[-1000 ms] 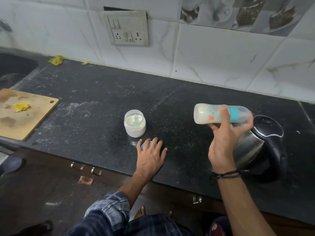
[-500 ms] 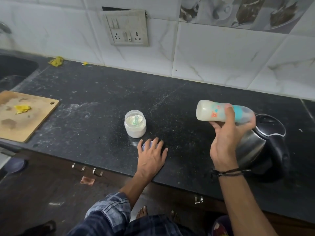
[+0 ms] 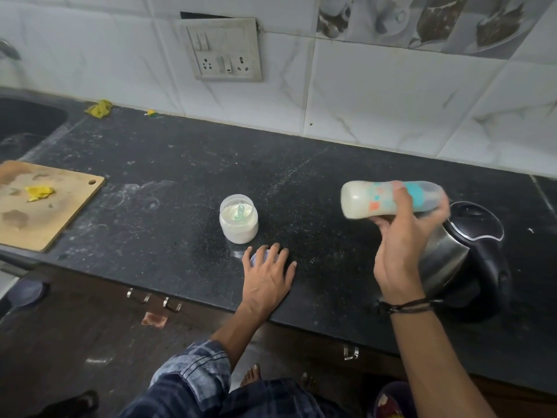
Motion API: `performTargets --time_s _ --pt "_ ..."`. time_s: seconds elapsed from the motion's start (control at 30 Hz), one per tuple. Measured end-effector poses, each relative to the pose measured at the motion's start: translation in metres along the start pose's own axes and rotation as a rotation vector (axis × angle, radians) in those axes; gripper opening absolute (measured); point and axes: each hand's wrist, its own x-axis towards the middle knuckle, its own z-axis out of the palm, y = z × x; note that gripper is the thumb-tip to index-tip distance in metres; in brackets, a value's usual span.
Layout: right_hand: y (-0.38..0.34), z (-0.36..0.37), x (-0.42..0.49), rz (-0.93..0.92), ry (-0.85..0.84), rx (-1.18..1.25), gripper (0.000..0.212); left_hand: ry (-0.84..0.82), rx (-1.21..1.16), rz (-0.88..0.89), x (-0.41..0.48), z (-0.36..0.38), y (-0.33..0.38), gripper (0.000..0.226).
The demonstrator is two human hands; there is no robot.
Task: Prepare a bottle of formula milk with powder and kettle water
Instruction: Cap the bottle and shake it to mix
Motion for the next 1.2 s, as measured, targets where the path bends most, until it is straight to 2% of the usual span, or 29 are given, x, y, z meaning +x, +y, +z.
performTargets --time_s 0.07,0.17,0.33,0.4,0.47,0.6,0.73,0.9,1.03,1.13,1.2 --pt "-0.0010 0.0024 0.0031 0.007 0.030 0.001 0.064 -0.008 0.009 -0.003 -0.0004 -0.0019 0.0007 0.037" --pt "0.0040 -0.0005 0.0019 0.081 -0.128 -0.174 0.061 -0.028 0.010 -0.005 -0.0012 -0.0042 -0.0001 0.038" --pt "-0.0012 -0.0013 0.0051 -0.007 0.038 -0.005 0.057 -0.052 0.007 -0.019 -0.0001 -0.0049 0.0014 0.039" --pt "-0.0001 -0.0017 0.0047 0.050 -0.072 -0.110 0.054 -0.049 0.008 -0.012 -0.0010 -0.0041 -0.0001 0.039" --pt "0.0011 -0.0039 0.0015 0.058 -0.145 -0.167 0.061 -0.040 0.006 -0.005 -0.0010 -0.0033 -0.0010 0.038" --pt "-0.0021 -0.0043 0.0039 -0.021 0.008 -0.015 0.067 -0.059 0.013 -0.022 0.0006 -0.0037 0.0010 0.039" --pt "0.0017 -0.0056 0.0037 0.063 -0.152 -0.185 0.062 -0.054 0.006 -0.010 -0.0006 -0.0033 -0.0006 0.038" --pt "-0.0014 -0.0047 0.0045 -0.031 0.020 -0.010 0.069 -0.045 0.007 -0.015 0.0003 -0.0012 0.0001 0.038" --pt "0.0038 -0.0037 0.0028 0.059 -0.147 -0.199 0.061 -0.004 -0.003 0.005 -0.0012 0.0025 -0.0025 0.036" --pt "0.0031 -0.0040 0.0016 0.001 0.000 -0.060 0.065 -0.007 -0.005 -0.003 -0.0003 0.0040 -0.0015 0.037" --pt "0.0020 -0.0028 0.0052 0.003 0.028 -0.034 0.065 -0.019 0.000 -0.007 0.0001 0.0036 -0.0015 0.037"
